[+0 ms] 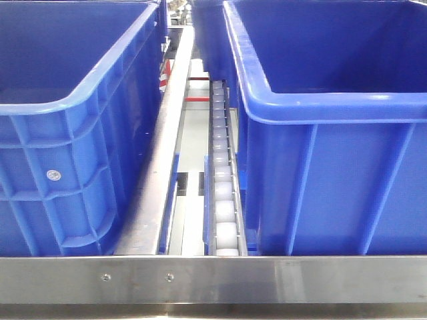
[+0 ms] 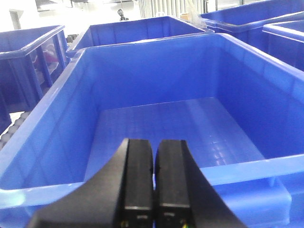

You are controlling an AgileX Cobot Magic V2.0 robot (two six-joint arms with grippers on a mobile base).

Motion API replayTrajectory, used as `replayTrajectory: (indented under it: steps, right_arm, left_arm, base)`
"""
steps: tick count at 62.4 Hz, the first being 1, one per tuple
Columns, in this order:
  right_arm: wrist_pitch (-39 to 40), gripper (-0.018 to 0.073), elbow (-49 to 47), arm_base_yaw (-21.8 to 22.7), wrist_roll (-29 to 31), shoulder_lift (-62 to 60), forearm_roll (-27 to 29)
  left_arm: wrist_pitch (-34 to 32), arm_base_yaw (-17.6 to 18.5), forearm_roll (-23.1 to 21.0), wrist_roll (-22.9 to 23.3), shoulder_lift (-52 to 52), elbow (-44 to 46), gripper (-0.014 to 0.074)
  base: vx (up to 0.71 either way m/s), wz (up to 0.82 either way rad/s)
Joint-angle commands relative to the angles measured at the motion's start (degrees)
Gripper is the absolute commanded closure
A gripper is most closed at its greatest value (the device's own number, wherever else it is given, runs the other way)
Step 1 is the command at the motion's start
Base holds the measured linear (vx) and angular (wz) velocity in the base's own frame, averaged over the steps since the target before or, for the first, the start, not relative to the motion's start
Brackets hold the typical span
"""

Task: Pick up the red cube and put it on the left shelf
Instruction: 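Raise the open right gripper out of the blue bin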

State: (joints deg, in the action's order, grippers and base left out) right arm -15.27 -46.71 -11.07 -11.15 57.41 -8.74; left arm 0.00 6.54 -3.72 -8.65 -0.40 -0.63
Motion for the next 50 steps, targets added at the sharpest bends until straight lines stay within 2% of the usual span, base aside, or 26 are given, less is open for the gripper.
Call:
replayTrajectory:
  steps: [1, 11, 15, 20, 23, 30, 50]
  right_arm:
    - [5.1, 0.0068, 2.25, 0.04, 0.14, -6.76, -0.71]
    - [7.7, 0.0221, 12.76, 0.15, 0.14, -19.25, -0.71]
    - [8.29, 0.033, 16.1, 0.44, 0.14, -23.3, -0.71]
    - [8.75, 0.0526, 20.51, 0.85, 0.14, -28.55, -0.71]
    - [9.61, 0.0489, 22.69, 0.98, 0.14, -30.8, -0.78]
    - [10.74, 0.0502, 25.78, 0.98, 0.14, -34.07, -0.78]
    - [10.57, 0.0502, 25.92, 0.98, 0.14, -34.62, -0.74]
  left_arm:
    - [-4.8, 0.39, -0.11, -0.11, 0.46, -1.26, 0.0491]
    - [-4.8, 0.39, -0.11, -0.11, 0.46, -1.26, 0.0491]
    - [-4.8, 0.39, -0.11, -0.11, 0.46, -1.26, 0.0491]
    - [-4.8, 0.39, -0.11, -0.11, 0.46, -1.26, 0.0491]
    - [-4.8, 0.39, -0.11, -0.11, 0.46, -1.26, 0.0491]
    - [-4.8, 0.39, -0.11, -0.11, 0.46, -1.26, 0.0491]
    - [-4.8, 0.39, -0.11, -0.11, 0.46, -1.26, 0.0491]
  base:
    - [-0.07, -0.43]
    - [-0.01, -0.04]
    - [0.0, 0.0]
    - [0.0, 0.0]
    - [0.0, 0.0]
    - [0.0, 0.0]
    - [0.0, 0.0]
